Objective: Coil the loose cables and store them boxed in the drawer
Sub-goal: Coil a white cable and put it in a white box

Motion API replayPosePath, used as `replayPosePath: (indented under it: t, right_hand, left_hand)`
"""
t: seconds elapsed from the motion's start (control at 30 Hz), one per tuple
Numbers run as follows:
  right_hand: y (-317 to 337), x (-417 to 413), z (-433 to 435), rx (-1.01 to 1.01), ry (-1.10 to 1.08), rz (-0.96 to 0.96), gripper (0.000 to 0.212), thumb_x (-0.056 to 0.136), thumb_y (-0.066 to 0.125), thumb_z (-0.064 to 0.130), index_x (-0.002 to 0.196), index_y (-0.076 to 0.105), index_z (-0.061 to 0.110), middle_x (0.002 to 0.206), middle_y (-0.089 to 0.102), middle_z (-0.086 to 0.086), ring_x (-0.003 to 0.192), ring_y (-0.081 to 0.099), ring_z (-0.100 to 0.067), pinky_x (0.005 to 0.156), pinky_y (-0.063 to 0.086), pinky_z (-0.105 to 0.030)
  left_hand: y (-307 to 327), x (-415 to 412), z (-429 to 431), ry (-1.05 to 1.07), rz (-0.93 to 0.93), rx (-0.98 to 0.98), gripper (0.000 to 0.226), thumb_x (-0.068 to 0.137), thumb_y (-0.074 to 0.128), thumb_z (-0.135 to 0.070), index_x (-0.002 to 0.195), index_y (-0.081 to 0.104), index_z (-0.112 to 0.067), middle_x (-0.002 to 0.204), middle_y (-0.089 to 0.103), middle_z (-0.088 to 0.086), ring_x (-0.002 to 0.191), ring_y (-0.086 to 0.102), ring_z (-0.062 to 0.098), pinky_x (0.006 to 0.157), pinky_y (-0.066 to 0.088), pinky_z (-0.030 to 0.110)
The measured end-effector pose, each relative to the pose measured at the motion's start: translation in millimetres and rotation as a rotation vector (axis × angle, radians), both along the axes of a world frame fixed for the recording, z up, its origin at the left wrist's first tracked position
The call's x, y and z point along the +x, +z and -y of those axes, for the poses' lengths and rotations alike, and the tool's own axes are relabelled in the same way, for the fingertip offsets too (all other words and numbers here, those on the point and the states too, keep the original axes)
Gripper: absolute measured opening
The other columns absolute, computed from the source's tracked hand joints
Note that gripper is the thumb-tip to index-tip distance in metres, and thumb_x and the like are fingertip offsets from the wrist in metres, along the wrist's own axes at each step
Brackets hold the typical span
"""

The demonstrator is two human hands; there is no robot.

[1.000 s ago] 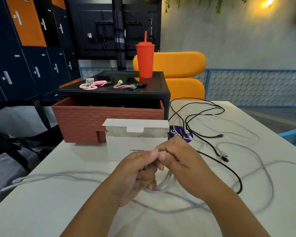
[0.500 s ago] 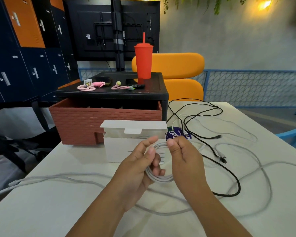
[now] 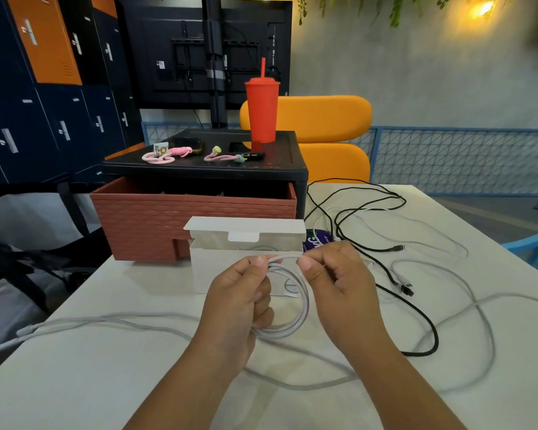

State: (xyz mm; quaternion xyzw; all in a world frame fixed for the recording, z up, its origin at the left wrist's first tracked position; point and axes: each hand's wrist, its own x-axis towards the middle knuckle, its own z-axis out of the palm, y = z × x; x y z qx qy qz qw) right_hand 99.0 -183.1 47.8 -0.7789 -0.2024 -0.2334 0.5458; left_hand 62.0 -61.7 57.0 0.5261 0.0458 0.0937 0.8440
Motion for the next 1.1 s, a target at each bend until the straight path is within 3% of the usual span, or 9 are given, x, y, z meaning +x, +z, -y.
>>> replayPosePath:
  t: [0.17,0.3,0.4,0.5,0.63,0.77,0.93,1.0,1.1]
  right_hand:
    - [4,4,4,-0.017,-0.028,-0.122,0.014,0.083,0.066,0.029,0.075,0.064,0.041,0.083,0.041,0.009,0.077,0.042,0.009,0.066,0.032,-0.001]
    - [7,1,3,-0.093,0.084,-0.256,0.017,0.089,0.058,0.022,0.077,0.069,0.018,0.076,0.061,0.0,0.066,0.051,0.001,0.063,0.04,-0.01]
    - [11,-3,-1,0.074,0.17,-0.346,0.018,0.089,0.057,0.011,0.076,0.066,0.02,0.061,0.063,0.002,0.058,0.053,-0.005,0.061,0.048,-0.023]
    - [14,-4,-1,0.255,0.229,-0.426,0.016,0.087,0.057,0.002,0.087,0.06,0.018,0.065,0.061,-0.007,0.061,0.057,-0.016,0.066,0.054,-0.033]
    - [14,-7,-1,0.375,0.288,-0.485,0.02,0.087,0.056,-0.001,0.08,0.059,0.017,0.06,0.06,-0.005,0.054,0.055,-0.011,0.054,0.048,-0.022]
    - [14,-7,-2,0.455,0.325,-0.528,0.02,0.086,0.057,-0.001,0.077,0.061,0.016,0.061,0.057,-0.008,0.056,0.05,-0.015,0.057,0.046,-0.024]
    - [16,-8,-3,0.387,0.361,-0.562,0.007,0.079,0.063,0.007,0.078,0.063,0.014,0.064,0.061,-0.004,0.069,0.051,-0.021,0.069,0.045,-0.031]
    - [14,-12,-7,0.303,0.391,-0.573,0.017,0.071,0.071,0.01,0.079,0.057,0.015,0.061,0.059,0.0,0.062,0.051,-0.015,0.065,0.045,-0.028]
    - [9,-14,-13,0.14,0.354,-0.553,0.021,0.077,0.068,0.003,0.082,0.051,0.014,0.064,0.056,0.0,0.06,0.051,-0.013,0.064,0.047,-0.028]
  left_hand:
    - [2,-1,-3,-0.046,-0.003,-0.036,0.019,0.092,0.047,-0.017,0.083,0.059,-0.006,0.047,0.025,-0.005,0.036,0.018,0.004,0.034,0.016,0.015]
    - [2,-2,-4,-0.054,0.019,-0.071,0.019,0.083,0.051,-0.02,0.092,0.065,-0.009,0.047,0.025,-0.005,0.035,0.018,0.004,0.037,0.015,0.016]
    - [4,-3,-5,-0.049,0.031,-0.084,0.024,0.08,0.052,-0.02,0.099,0.066,-0.014,0.046,0.026,-0.005,0.035,0.019,0.003,0.036,0.016,0.016]
    - [3,-1,-6,-0.029,0.035,-0.071,0.022,0.093,0.044,-0.014,0.097,0.066,-0.013,0.047,0.027,-0.004,0.036,0.02,0.004,0.036,0.017,0.016]
    - [3,0,-5,-0.023,0.044,-0.047,0.023,0.092,0.044,-0.015,0.095,0.066,-0.013,0.047,0.027,-0.003,0.036,0.019,0.005,0.036,0.018,0.016]
    - [3,0,-5,-0.013,0.057,-0.041,0.023,0.093,0.043,-0.014,0.096,0.066,-0.012,0.046,0.028,-0.003,0.036,0.02,0.005,0.036,0.018,0.015]
    - [2,1,-5,0.081,0.082,-0.007,0.024,0.094,0.043,-0.014,0.098,0.067,-0.016,0.047,0.028,-0.004,0.039,0.02,0.006,0.036,0.02,0.017]
    - [2,1,-3,0.127,0.096,0.035,0.024,0.095,0.044,-0.014,0.097,0.068,-0.018,0.048,0.027,-0.004,0.04,0.02,0.006,0.038,0.021,0.017]
    - [1,0,-2,0.2,0.12,0.089,0.027,0.095,0.045,-0.013,0.091,0.07,-0.022,0.048,0.027,-0.004,0.041,0.022,0.006,0.038,0.025,0.017]
